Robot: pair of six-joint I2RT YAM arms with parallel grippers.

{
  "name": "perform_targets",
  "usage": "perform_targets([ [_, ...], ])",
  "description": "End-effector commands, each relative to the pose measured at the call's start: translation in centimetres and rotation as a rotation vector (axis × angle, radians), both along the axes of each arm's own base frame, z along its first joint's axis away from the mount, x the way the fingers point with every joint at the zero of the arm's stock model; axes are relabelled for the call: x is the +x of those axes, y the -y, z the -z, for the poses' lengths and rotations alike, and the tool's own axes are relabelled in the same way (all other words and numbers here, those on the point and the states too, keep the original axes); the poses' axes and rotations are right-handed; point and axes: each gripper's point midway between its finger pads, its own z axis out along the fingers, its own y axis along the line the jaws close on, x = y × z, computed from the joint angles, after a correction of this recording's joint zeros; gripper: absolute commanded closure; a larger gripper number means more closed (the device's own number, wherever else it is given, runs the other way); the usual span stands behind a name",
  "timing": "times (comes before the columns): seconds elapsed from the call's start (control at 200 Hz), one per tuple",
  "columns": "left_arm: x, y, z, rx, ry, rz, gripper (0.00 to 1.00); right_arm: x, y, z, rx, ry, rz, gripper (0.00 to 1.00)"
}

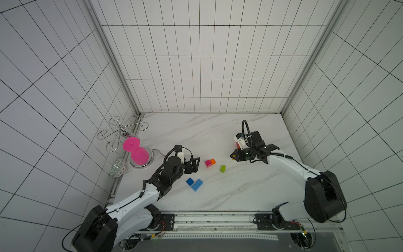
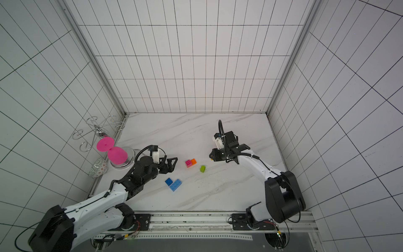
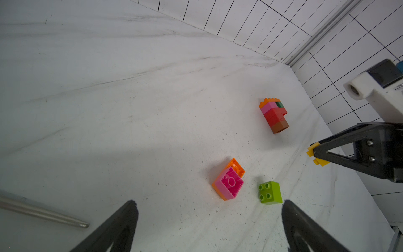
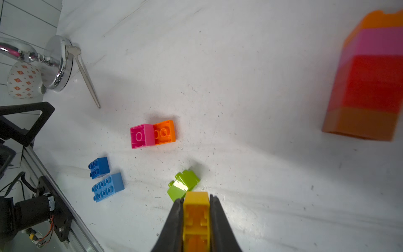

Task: Assemble the letter p with lego
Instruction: Assemble the lego brick with the lego brick.

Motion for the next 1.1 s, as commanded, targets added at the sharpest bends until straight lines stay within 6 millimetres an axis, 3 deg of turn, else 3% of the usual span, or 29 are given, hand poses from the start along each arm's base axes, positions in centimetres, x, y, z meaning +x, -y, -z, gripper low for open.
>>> perform_targets([
  [0.0,-0.1,-0.3,0.5,-0.001,-0.017,-0.012,0.02,1.4,-2.7,-0.7,-0.061,0.084,-0.086,1.0],
  [0.23,0.0,-0.5,0.7,0.004,-0.022,-0.024,0.02,2.2,-7.0,1.6,-0.169,0.101,-0.173,1.0],
  [0.515,0.1,-0.9,0.6,0.006,-0.021,-0.04,0.02,2.6,-9.5,4.0,-0.309,0.138,-0.204,1.0],
  [1.094,0.0,-1.0,0.3,-0.002,-0.016,-0.04,0.02,1.9,-10.0,7.4,-0.394,0.164,-0.173,1.0],
])
